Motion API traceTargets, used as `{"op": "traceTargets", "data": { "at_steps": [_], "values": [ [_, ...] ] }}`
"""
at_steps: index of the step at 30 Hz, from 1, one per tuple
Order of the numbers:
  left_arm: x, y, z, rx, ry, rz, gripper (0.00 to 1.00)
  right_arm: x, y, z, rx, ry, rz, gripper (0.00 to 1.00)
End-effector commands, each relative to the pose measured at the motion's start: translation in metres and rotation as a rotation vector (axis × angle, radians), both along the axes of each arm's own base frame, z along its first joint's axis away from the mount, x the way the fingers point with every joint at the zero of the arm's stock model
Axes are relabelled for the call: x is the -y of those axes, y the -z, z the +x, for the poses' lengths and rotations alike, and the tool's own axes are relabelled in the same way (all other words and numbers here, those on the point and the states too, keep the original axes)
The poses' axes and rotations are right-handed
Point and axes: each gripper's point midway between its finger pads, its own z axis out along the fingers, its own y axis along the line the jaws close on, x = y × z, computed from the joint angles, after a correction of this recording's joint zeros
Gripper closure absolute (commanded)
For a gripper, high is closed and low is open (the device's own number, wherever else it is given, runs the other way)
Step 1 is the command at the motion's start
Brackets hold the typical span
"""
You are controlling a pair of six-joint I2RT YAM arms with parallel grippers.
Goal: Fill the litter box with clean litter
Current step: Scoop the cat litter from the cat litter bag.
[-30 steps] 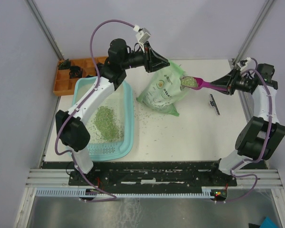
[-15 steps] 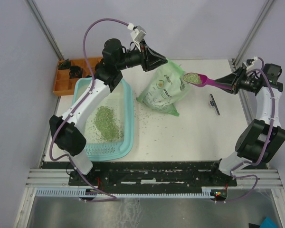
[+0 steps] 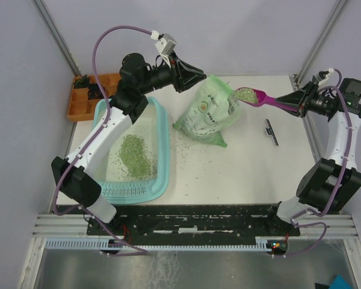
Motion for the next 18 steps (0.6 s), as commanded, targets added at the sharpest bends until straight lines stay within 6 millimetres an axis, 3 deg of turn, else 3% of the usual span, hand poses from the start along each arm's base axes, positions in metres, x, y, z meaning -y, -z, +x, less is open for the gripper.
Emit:
{"op": "traceTargets", "data": {
  "at_steps": [1, 12, 18],
  "values": [
    [-0.012, -0.025, -0.009, 0.102, -0.039, -0.025, 0.65, -0.011, -0.052, -0.019, 0.129, -0.047, 0.0, 0.98],
    [-0.016, -0.028, -0.013, 0.102, -0.057, -0.033, 0.66, -0.015, -0.087, -0.017, 0.175, -0.059, 0.045, 0.98],
    [-0.022, -0.036, -0.012, 0.097, -0.096, -0.05, 0.66, -0.03, -0.1, -0.015, 0.177, -0.108, 0.067, 0.98]
  ]
}}
